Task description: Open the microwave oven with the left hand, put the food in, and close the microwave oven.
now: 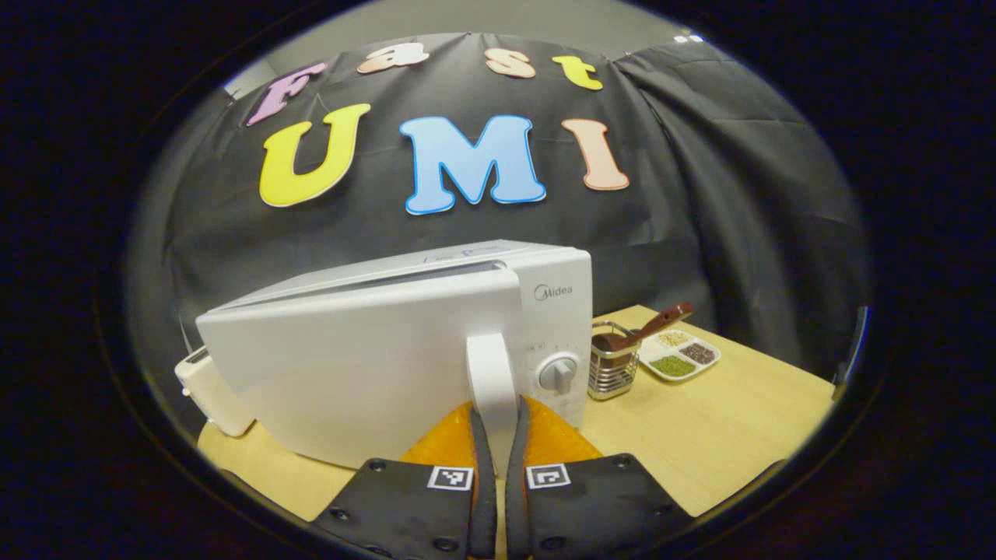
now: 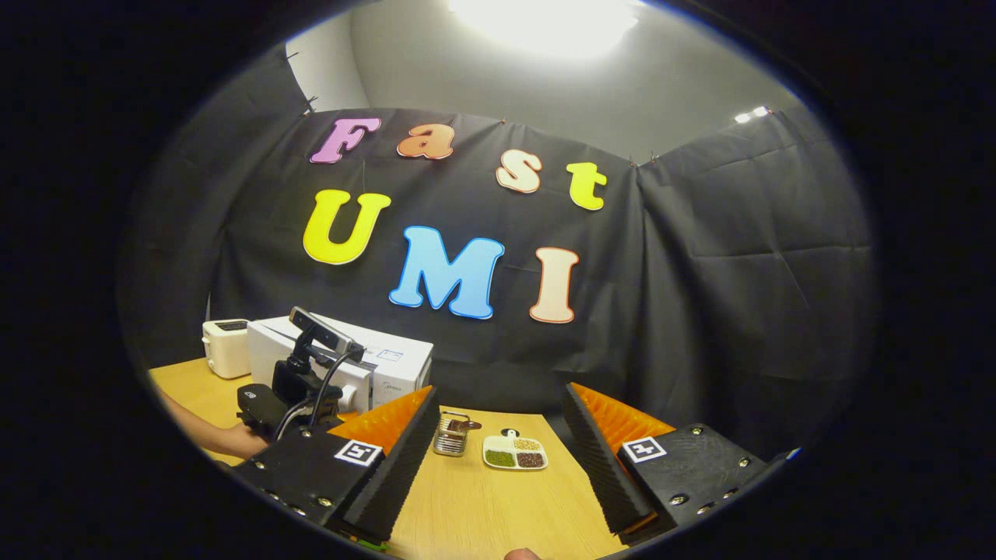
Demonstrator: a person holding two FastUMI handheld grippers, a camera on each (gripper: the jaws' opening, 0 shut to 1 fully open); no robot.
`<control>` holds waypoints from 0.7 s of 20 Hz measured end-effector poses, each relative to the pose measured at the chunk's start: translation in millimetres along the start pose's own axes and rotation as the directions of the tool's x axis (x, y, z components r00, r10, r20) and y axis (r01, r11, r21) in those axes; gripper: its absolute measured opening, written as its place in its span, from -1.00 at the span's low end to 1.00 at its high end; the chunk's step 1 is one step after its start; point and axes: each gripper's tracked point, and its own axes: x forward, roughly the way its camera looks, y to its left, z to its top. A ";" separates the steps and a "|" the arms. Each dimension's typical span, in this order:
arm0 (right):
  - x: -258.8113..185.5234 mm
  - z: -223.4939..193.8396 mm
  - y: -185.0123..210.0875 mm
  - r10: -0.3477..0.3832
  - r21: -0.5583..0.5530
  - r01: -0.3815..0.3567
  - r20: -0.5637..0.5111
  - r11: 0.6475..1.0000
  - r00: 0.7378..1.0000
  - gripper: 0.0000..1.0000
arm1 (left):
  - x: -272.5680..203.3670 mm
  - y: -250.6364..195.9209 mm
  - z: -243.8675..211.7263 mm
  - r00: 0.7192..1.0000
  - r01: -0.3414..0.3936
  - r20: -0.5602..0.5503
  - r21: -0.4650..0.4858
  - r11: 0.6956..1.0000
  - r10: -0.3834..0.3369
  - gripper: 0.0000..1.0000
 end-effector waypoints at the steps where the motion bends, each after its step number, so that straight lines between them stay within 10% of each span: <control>1: 1.3 -0.1 2.7 0.018 0.008 -0.018 0.000 1.000 1.000 0.93 | -6.3 0.8 -4.3 1.000 0.004 -0.016 -0.017 1.000 -0.004 -0.75; 14: -28.9 -2.3 44.4 0.331 0.090 -0.334 0.053 0.938 0.942 0.92 | -150.0 54.9 -48.1 0.980 -0.188 -0.081 -0.052 0.981 0.184 -0.77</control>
